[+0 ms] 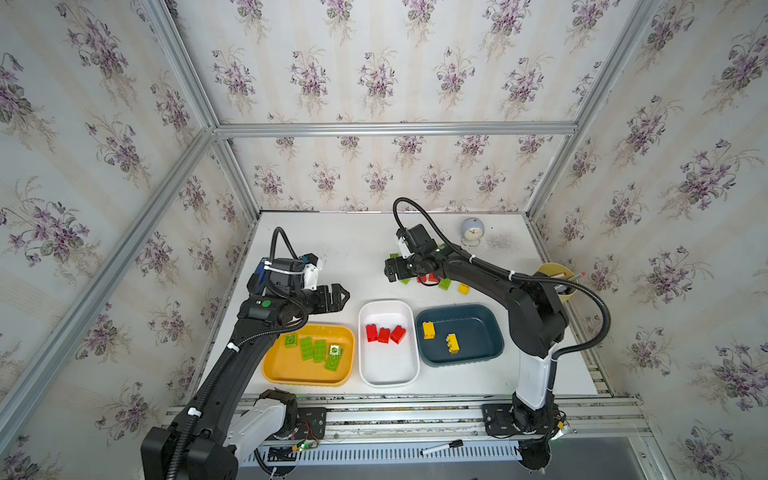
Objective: Sort the legos into containers by color
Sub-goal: 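Grasp a lime-green 2x3 brick with the right gripper while the left gripper withdraws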
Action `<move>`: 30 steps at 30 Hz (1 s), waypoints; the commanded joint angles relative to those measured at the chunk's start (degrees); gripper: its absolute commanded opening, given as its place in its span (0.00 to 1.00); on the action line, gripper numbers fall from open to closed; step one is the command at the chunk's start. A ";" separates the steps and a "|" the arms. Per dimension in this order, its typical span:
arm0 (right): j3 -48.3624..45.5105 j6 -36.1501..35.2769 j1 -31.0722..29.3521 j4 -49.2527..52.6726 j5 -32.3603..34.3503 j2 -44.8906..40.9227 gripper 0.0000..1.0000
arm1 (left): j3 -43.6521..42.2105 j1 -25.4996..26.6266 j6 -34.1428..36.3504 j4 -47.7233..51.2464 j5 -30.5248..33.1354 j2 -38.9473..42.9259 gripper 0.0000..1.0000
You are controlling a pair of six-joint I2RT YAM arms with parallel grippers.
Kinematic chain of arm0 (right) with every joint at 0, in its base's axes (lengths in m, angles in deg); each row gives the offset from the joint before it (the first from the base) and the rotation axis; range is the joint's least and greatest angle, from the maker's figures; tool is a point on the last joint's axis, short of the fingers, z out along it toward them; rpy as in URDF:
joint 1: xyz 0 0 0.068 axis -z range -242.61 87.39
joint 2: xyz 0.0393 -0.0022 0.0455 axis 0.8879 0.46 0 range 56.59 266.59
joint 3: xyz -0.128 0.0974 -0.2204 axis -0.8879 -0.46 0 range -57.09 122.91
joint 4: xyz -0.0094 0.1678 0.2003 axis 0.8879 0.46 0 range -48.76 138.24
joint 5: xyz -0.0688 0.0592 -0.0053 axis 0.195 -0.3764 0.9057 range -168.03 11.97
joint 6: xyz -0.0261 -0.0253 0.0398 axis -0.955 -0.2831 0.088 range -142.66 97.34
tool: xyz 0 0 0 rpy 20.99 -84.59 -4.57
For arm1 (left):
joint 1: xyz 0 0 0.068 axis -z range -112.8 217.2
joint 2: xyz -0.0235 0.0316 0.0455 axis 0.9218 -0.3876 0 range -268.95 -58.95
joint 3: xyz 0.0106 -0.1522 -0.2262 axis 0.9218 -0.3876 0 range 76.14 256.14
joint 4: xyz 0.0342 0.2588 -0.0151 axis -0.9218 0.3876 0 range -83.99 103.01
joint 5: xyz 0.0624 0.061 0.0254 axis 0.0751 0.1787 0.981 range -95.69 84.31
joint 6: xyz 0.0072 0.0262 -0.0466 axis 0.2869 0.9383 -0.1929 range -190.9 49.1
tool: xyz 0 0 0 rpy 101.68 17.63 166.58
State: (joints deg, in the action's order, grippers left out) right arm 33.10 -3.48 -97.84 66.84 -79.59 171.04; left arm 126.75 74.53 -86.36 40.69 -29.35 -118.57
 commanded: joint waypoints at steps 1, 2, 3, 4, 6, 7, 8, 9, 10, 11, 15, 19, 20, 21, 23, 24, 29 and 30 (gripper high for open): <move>4.81 3.33 -0.25 3.26 7.25 4.22 0.93 | -0.25 -2.67 3.16 -5.54 -8.69 -0.39 0.99; 6.71 3.39 -0.28 4.37 8.91 6.05 0.92 | -0.33 -3.33 3.25 -5.95 -9.36 -0.49 0.99; 8.68 3.69 -0.21 5.34 10.02 7.68 0.92 | -0.53 -3.95 3.21 -6.31 -9.87 -0.57 0.99; 10.07 3.48 -0.22 5.68 9.98 9.36 0.92 | -0.88 -4.60 3.20 -6.66 -10.36 -0.59 0.99; 12.76 3.29 -0.27 5.92 9.46 11.84 0.90 | -1.54 -5.70 2.95 -7.20 -11.68 -0.76 0.99; 14.41 3.19 -0.24 6.46 9.39 13.22 0.88 | -1.88 -6.21 2.93 -7.25 -12.06 -0.78 0.99; 15.85 3.13 -0.18 7.15 9.72 14.36 0.87 | -2.25 -6.57 2.90 -7.38 -12.34 -0.64 0.99; 17.57 3.12 -0.21 8.14 10.35 15.86 0.86 | -2.65 -7.10 2.90 -7.50 -12.74 -0.44 0.99; 19.06 2.92 -0.24 8.95 10.90 17.08 0.84 | -3.07 -7.42 2.90 -7.72 -13.05 -0.32 0.99; 20.83 2.79 -0.21 9.97 11.72 18.43 0.83 | -3.46 -7.72 2.81 -8.07 -13.49 -0.03 0.99; 27.27 2.58 -0.20 13.11 14.07 23.45 0.78 | -4.61 -8.62 2.89 -8.47 -14.45 0.72 0.99; 33.08 2.45 0.16 16.05 14.88 27.70 0.73 | -5.26 -9.65 2.98 -8.57 -15.62 1.07 0.99; 34.05 2.40 0.25 16.40 14.67 28.41 0.72 | -5.42 -9.72 3.07 -8.54 -15.71 1.07 0.99; 35.01 2.61 0.31 16.96 14.57 29.15 0.69 | -5.64 -9.90 3.15 -8.57 -15.89 1.04 0.99; 36.07 2.95 0.59 17.41 14.40 29.51 0.65 | -5.85 -10.20 3.15 -8.56 -16.24 1.08 0.99; 36.52 3.18 0.70 17.55 14.35 31.27 0.62 | -5.87 -10.17 3.16 -8.54 -16.24 1.00 0.99; 38.59 3.45 0.91 18.41 13.61 33.35 0.48 | -6.00 -10.25 3.37 -8.66 -16.15 0.62 0.99; 38.65 3.47 0.88 18.43 13.43 33.59 0.44 | -5.89 -10.36 3.42 -8.65 -16.24 0.53 0.99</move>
State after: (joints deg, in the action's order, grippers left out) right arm 71.15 -0.07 -96.96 81.77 -66.04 203.37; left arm 120.76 64.23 -84.13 33.47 -44.57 -117.85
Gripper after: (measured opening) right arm 0.449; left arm 0.993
